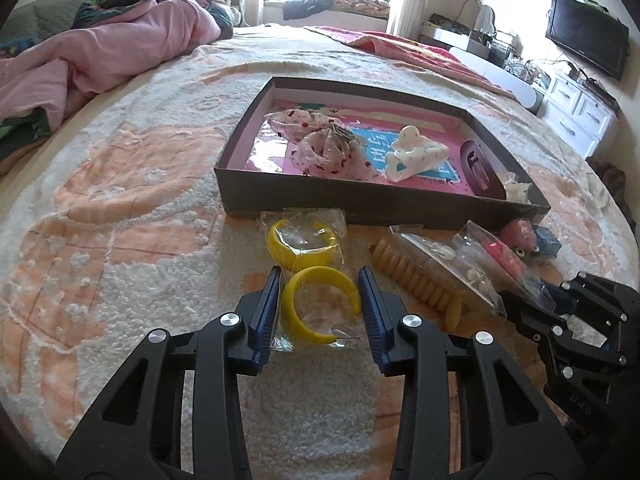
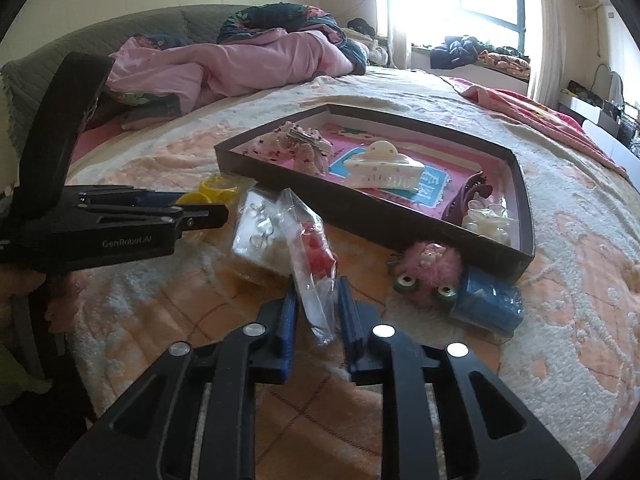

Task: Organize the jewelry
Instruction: 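Grasp the bagged yellow bangles with left tool while right tool grasps the red-earring bag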

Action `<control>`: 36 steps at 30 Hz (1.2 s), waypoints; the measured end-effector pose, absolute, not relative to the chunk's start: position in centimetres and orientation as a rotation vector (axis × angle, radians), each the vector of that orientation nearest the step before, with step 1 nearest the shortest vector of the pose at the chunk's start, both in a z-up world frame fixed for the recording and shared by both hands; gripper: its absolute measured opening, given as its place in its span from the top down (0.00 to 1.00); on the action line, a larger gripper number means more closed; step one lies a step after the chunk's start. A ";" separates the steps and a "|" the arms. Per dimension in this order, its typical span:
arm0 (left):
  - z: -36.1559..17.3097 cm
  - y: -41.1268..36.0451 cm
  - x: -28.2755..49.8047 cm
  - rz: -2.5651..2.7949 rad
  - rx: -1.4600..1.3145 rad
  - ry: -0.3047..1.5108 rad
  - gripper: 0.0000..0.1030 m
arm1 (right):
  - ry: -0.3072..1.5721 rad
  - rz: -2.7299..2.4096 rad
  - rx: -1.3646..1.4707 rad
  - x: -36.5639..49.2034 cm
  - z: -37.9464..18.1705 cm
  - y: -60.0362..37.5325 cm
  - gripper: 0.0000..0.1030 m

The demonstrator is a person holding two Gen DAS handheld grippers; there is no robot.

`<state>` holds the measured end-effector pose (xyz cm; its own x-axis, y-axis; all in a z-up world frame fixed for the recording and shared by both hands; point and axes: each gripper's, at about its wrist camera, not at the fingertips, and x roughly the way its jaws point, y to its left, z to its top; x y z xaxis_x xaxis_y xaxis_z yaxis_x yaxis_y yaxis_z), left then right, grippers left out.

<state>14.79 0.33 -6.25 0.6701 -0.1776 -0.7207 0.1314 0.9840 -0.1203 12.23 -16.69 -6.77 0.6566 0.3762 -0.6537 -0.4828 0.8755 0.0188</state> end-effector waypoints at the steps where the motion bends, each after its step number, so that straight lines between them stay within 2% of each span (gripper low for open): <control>1: -6.1 0.4 14.7 -0.175 -0.061 0.811 0.71 | 0.700 0.491 -0.163 12.1 -6.8 -16.6 0.83; 36: -2.3 -3.4 12.5 -0.262 -0.016 0.682 0.71 | 0.621 0.392 -0.018 11.1 -2.9 -21.6 0.84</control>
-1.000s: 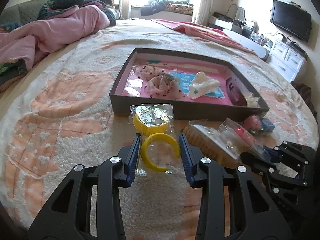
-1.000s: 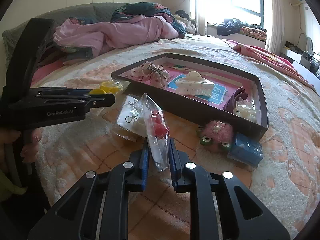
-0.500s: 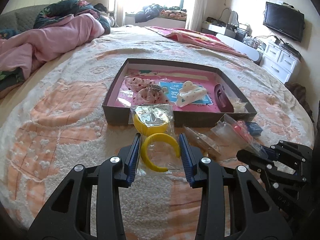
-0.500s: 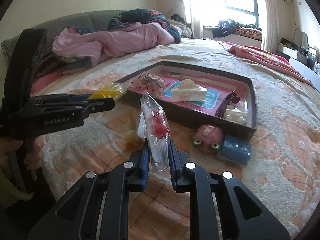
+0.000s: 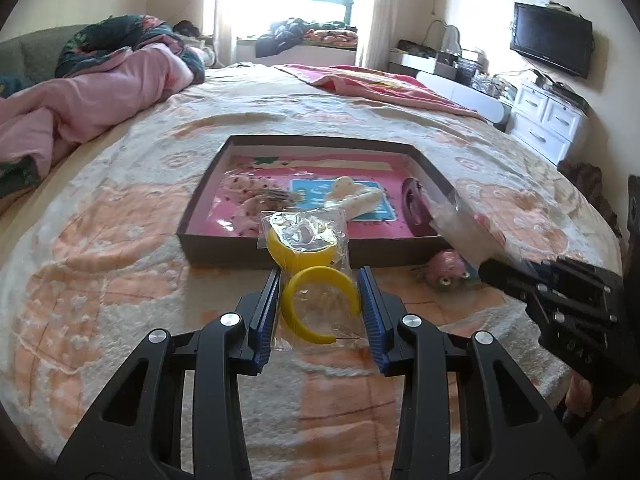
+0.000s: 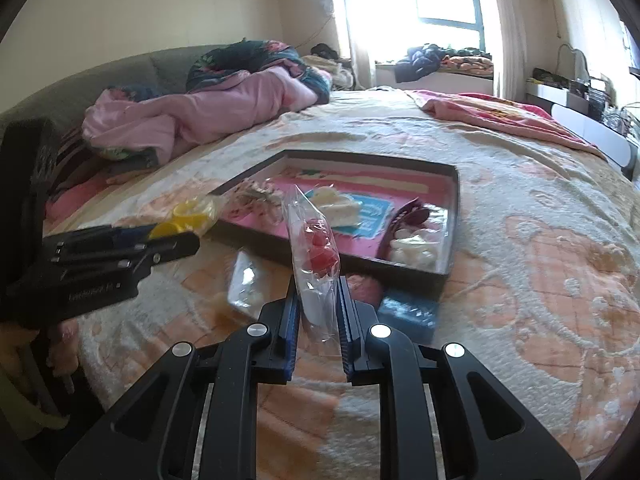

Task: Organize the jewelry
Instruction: 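Grasp the bagged yellow bangles with left tool while right tool grasps the red-earring bag, then carry the yellow bangles with left tool while right tool carries the earring bag into the box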

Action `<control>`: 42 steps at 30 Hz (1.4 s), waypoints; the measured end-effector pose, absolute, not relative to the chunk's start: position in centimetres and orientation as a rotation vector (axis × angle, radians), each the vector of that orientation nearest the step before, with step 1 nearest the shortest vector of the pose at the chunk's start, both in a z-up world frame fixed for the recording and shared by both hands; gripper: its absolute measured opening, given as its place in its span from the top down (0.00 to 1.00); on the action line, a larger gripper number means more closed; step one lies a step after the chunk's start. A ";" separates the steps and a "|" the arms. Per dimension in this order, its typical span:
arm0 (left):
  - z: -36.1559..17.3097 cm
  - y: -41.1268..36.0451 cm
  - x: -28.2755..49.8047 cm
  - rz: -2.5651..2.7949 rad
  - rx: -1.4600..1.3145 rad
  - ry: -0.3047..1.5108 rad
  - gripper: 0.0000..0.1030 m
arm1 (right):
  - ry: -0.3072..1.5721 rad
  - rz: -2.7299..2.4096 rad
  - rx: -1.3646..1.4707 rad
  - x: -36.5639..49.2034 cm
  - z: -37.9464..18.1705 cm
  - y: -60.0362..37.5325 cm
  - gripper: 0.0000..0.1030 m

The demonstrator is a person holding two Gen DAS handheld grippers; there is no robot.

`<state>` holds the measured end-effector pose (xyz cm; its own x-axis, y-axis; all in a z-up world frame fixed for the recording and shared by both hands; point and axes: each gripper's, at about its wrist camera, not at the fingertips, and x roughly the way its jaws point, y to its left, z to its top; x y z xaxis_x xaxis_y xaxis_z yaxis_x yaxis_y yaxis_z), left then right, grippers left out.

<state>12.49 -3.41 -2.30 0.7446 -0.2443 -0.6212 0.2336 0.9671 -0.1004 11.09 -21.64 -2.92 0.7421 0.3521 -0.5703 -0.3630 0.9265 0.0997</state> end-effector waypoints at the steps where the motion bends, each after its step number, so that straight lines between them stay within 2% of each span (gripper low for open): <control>1: -2.3 -3.7 12.6 -0.265 -0.012 0.680 0.71 | 0.619 0.385 -0.012 11.2 -2.8 -21.9 0.84; 22: -0.8 -8.0 17.2 -0.334 0.044 0.649 0.71 | 0.592 0.268 0.061 14.6 -1.2 -26.1 0.84; 42: -3.0 -6.4 24.1 -0.293 0.011 0.735 0.71 | 0.633 0.240 0.020 20.1 -1.7 -26.1 0.84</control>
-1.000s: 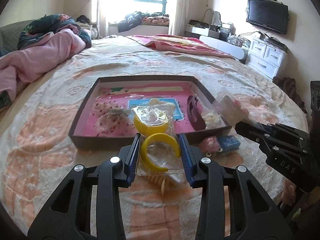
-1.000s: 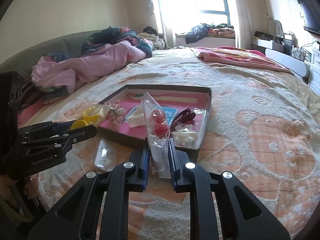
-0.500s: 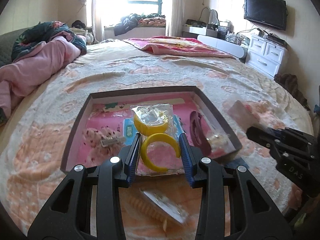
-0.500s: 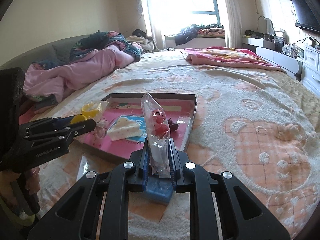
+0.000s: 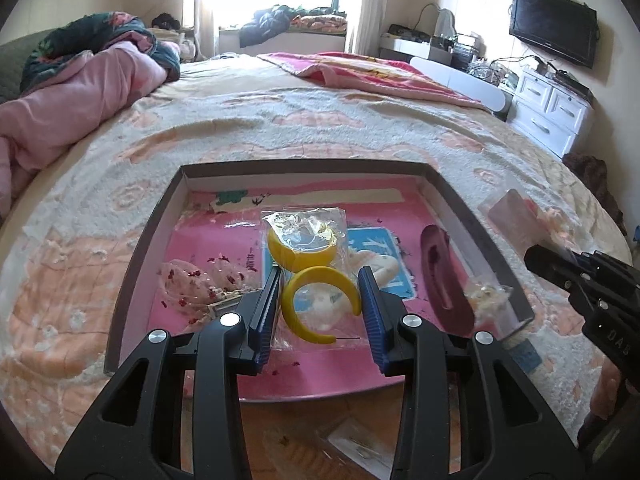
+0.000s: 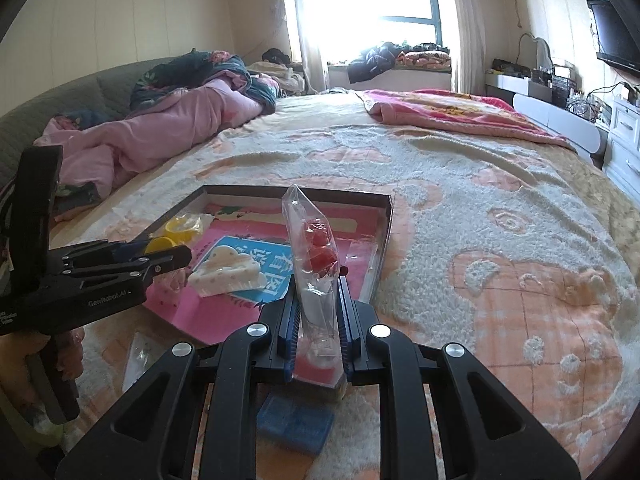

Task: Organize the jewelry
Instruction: 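Carry the yellow bangles with left tool while right tool carries the earring bag into the box, then open left tool to drop the bangles while right tool releases the earring bag in the box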

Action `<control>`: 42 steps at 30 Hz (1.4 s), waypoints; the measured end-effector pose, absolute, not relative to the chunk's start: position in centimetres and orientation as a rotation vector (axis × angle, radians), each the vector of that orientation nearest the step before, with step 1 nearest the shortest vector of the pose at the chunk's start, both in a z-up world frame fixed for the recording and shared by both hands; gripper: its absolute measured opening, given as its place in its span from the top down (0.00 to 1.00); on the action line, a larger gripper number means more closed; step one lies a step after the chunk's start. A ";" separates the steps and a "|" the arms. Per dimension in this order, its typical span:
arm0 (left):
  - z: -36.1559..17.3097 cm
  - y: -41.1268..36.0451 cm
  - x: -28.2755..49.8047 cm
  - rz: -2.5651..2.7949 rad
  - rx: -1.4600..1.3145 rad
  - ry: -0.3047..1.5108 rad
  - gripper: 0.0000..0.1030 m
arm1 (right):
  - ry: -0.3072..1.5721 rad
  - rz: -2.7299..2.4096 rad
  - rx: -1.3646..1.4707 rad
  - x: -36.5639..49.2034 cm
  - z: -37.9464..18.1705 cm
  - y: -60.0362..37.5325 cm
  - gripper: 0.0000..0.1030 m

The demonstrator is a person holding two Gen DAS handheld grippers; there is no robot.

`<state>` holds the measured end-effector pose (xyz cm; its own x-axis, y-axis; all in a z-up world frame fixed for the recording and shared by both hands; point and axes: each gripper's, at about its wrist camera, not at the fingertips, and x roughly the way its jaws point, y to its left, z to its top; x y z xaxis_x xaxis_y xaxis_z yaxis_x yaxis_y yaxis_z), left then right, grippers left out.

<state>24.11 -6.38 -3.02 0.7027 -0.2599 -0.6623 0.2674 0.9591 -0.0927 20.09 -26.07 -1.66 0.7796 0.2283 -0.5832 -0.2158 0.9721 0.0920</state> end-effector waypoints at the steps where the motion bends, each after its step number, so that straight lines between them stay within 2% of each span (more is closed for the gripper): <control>1: -3.2 -6.3 24.3 -0.290 0.011 0.740 0.71 | 0.640 0.240 0.022 20.5 -1.8 -26.1 0.84; 19: -5.1 -5.7 25.3 -0.255 0.009 0.780 0.71 | 0.732 0.220 -0.033 25.5 -3.9 -25.1 0.84; 37: -5.3 -4.4 25.4 -0.210 -0.020 0.783 0.70 | 0.755 0.214 0.026 24.7 -4.8 -25.8 0.80; 42: -5.4 -4.1 25.4 -0.193 -0.024 0.784 0.70 | 0.743 0.218 0.024 24.2 -4.6 -25.9 0.69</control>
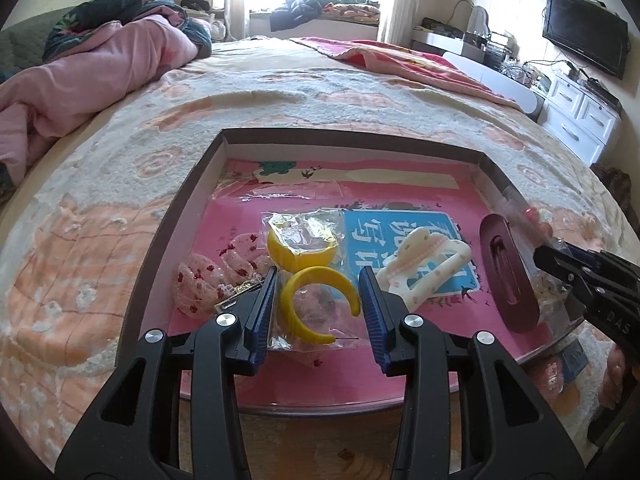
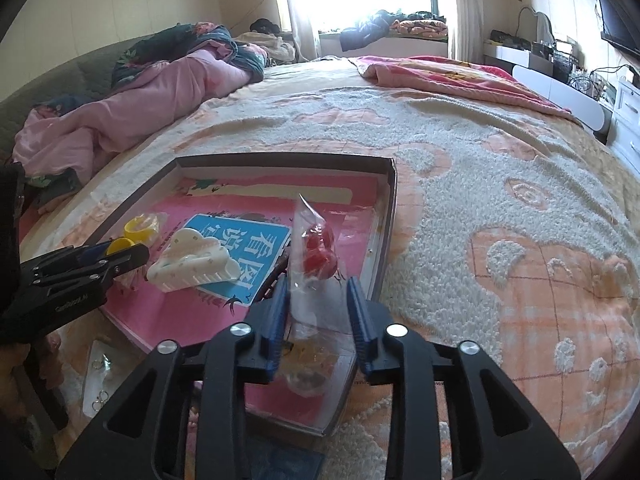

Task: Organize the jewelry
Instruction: 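Open left tool to drop the bangles while right tool releases the earring bag in the box, then withdraw both tools and move left tool toward the clear earring packet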

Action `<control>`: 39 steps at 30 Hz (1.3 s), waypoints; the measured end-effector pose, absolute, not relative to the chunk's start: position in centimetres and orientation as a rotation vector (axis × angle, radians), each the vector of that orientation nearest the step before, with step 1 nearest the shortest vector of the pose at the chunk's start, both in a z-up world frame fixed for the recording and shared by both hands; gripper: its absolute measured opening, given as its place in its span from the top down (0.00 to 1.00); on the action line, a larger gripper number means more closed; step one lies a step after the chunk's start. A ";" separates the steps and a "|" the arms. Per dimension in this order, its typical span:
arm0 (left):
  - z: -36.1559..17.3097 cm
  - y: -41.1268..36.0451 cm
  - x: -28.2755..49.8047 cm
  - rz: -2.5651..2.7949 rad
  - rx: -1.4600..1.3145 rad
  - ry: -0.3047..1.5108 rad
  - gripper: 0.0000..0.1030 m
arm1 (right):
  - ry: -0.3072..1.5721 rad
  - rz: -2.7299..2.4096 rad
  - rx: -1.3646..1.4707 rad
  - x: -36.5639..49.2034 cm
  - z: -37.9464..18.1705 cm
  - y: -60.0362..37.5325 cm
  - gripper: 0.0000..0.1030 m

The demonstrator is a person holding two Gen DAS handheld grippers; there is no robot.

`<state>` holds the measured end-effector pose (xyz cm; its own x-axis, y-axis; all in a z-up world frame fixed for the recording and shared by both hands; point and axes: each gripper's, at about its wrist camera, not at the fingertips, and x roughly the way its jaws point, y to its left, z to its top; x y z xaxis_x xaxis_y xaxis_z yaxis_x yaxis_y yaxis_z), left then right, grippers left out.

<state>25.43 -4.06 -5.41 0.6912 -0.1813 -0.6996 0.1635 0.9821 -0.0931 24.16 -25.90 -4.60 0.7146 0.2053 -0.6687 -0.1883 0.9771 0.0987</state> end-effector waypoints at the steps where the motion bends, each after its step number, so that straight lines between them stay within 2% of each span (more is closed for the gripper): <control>1: -5.4 -4.0 25.4 -0.191 -0.023 0.783 0.70 | 0.740 0.219 0.025 24.0 -4.5 -25.9 0.67; 7: -5.3 -4.1 25.1 -0.200 -0.022 0.783 0.66 | 0.716 0.228 0.018 23.2 -4.0 -25.6 0.58; 9: -5.2 -4.0 25.1 -0.204 -0.025 0.782 0.60 | 0.711 0.230 0.021 23.0 -3.8 -25.6 0.56; 16: -4.6 -4.1 24.5 -0.212 -0.031 0.769 0.50 | 0.672 0.214 0.030 22.1 -3.0 -26.1 0.44; 21: -3.9 -4.1 23.9 -0.218 -0.055 0.751 0.44 | 0.623 0.184 0.030 21.1 -2.4 -26.6 0.23; 24: -3.6 -4.2 23.3 -0.220 -0.058 0.737 0.36 | 0.609 0.179 0.033 20.6 -2.1 -26.9 0.19; 26: -3.4 -4.3 22.9 -0.225 -0.063 0.731 0.35 | 0.598 0.172 0.036 20.2 -1.8 -27.1 0.18; 29: -3.0 -4.3 22.3 -0.229 -0.066 0.723 0.25 | 0.590 0.171 0.049 19.9 -1.6 -27.3 0.17; 32: -2.5 -4.2 21.5 -0.231 -0.071 0.713 0.22 | 0.583 0.168 0.058 19.4 -1.3 -27.5 0.17; 35: -2.0 -4.0 20.7 -0.229 -0.078 0.700 0.12 | 0.576 0.168 0.069 18.8 -1.0 -27.6 0.17; 39: -1.3 -3.6 19.6 -0.230 -0.087 0.685 0.11 | 0.565 0.164 0.078 17.9 -0.6 -27.9 0.15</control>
<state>19.65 -3.62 -1.34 0.7502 -0.2383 -0.6168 0.1815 0.9712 -0.1546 17.94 -27.86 -0.57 0.8322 0.1755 -0.5259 -0.1328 0.9841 0.1184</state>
